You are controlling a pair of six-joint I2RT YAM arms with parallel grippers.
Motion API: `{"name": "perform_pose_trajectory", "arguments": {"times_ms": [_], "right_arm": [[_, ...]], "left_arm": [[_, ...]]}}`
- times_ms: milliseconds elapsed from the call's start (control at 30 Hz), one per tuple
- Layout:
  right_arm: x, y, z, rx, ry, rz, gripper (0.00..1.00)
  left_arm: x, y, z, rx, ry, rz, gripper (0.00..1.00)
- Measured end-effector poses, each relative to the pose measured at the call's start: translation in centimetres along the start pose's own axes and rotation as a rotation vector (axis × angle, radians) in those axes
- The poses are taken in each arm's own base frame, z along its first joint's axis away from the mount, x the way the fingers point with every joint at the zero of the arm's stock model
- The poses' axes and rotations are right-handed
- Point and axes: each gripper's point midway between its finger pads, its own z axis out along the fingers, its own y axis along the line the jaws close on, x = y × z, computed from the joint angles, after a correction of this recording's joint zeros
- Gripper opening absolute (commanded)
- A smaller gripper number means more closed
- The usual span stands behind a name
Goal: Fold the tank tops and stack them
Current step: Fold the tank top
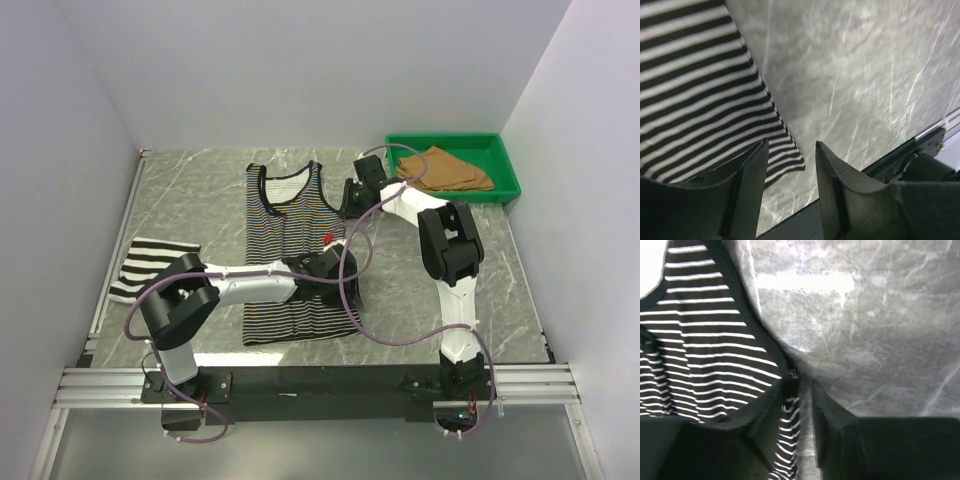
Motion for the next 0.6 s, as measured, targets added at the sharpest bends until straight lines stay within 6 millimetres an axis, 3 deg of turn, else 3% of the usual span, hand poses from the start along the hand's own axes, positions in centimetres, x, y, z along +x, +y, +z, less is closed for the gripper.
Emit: {"name": "perform_pose_trajectory", "arguments": {"times_ms": [300,400,600], "right_arm": [[-0.3,-0.3,0.4,0.006,0.002,-0.001,0.05],[-0.4,-0.5,0.4,0.005,0.0,0.006,0.0],[-0.5,-0.9,0.5,-0.003,-0.002,0.018,0.0]], "left_arm": [[4.2,-0.7,0.6,-0.062,0.053,0.07,0.45],[5.1,-0.9,0.5,-0.08,0.059,0.094,0.43],[5.5,-1.4,0.9,-0.098,0.06,0.108,0.37]]}}
